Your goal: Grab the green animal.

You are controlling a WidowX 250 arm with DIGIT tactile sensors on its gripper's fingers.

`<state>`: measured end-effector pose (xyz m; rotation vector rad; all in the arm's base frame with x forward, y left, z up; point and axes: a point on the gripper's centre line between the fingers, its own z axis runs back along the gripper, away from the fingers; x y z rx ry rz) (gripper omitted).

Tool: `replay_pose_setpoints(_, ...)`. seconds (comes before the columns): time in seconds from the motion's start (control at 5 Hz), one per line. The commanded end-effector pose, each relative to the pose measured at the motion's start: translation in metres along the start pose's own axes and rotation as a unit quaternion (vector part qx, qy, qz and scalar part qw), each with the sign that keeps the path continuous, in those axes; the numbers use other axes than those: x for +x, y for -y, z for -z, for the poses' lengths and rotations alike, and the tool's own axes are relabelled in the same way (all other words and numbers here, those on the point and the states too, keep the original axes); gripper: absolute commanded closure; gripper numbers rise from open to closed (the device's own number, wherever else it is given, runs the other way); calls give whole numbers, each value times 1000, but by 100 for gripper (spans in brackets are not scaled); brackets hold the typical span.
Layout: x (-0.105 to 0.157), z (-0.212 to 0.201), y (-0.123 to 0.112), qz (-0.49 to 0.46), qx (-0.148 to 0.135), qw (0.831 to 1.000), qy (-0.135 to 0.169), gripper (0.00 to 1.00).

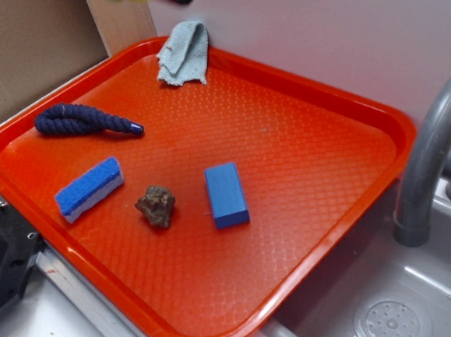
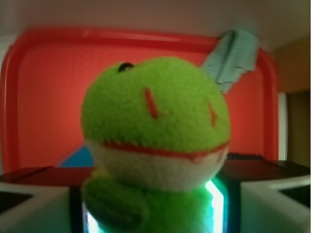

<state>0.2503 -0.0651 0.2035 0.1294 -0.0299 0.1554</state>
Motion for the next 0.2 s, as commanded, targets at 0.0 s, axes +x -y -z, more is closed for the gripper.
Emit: replay_pose_setpoints(0.0, 54, -4, -9, -73, -14, 996, 48, 100)
